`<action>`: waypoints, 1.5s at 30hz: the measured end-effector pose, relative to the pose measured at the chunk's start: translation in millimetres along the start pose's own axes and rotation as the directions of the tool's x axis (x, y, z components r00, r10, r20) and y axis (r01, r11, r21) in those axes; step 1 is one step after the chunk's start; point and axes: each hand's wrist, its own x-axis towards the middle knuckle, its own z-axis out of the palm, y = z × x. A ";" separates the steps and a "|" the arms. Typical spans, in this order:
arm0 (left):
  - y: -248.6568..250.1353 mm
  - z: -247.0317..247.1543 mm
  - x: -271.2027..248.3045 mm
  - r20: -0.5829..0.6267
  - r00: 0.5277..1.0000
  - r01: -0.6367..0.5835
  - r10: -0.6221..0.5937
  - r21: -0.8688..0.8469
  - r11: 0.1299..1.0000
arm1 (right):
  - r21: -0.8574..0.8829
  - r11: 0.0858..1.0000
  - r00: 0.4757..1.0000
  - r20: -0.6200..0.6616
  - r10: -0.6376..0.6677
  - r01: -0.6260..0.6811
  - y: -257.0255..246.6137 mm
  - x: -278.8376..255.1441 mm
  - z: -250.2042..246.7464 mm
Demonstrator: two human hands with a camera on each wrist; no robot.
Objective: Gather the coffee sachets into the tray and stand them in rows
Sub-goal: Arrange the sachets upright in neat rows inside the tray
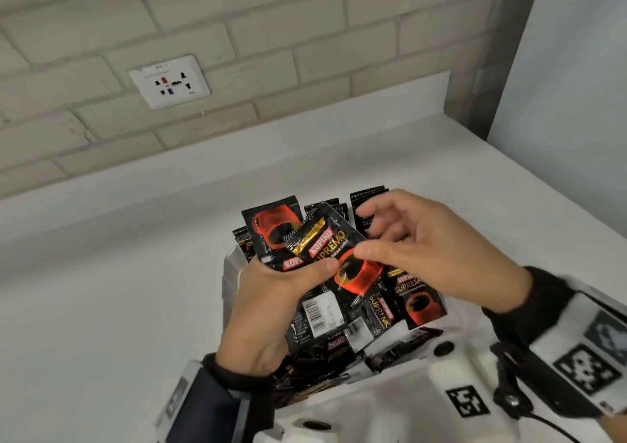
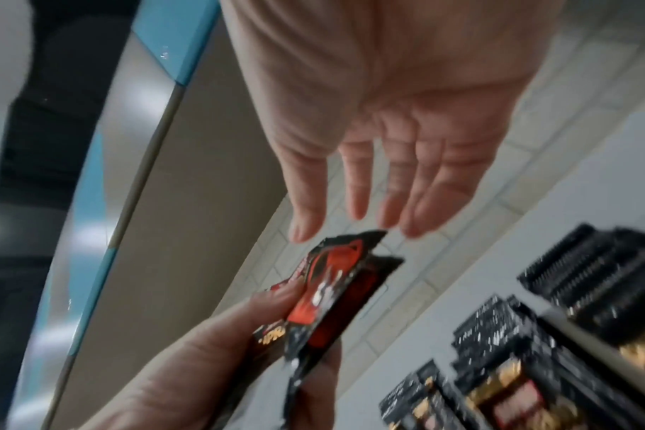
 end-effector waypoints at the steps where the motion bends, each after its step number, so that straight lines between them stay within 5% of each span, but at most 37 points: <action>1: 0.6 0.9 -0.3 0.021 1.000 0.006 -0.006 -0.002 1.000 | 0.042 0.998 0.996 0.079 0.036 -0.039 0.2 1.3 2.7; 10: -3.3 -2.4 -4.8 0.041 0.998 -0.049 0.047 0.039 0.998 | 0.271 0.950 0.987 0.080 0.136 -0.153 11.5 -4.8 24.1; 14: 3.2 -12.6 -4.9 0.047 0.992 -0.126 0.119 0.209 0.970 | 0.026 0.999 0.996 0.088 0.025 -0.027 -3.4 -3.8 17.1; 18: 15.8 -23.4 -3.8 0.067 0.982 -0.189 0.176 0.387 0.902 | -0.271 0.953 0.975 0.207 -0.079 0.135 -31.0 15.7 9.1; 27: 25.8 -53.4 6.7 -0.062 0.957 -0.248 0.285 0.342 0.906 | -0.451 0.842 0.898 0.432 -0.083 0.295 -63.5 62.8 24.3; 34: 29.3 -75.4 24.0 -0.107 0.920 -0.298 0.376 0.432 0.851 | -0.565 0.701 0.870 0.463 -0.167 0.435 -80.8 95.4 57.9; 45: 16.7 -133.3 30.0 -0.303 0.912 -0.230 0.277 0.182 0.956 | -0.760 0.558 0.884 0.458 0.095 0.334 -41.8 140.0 99.1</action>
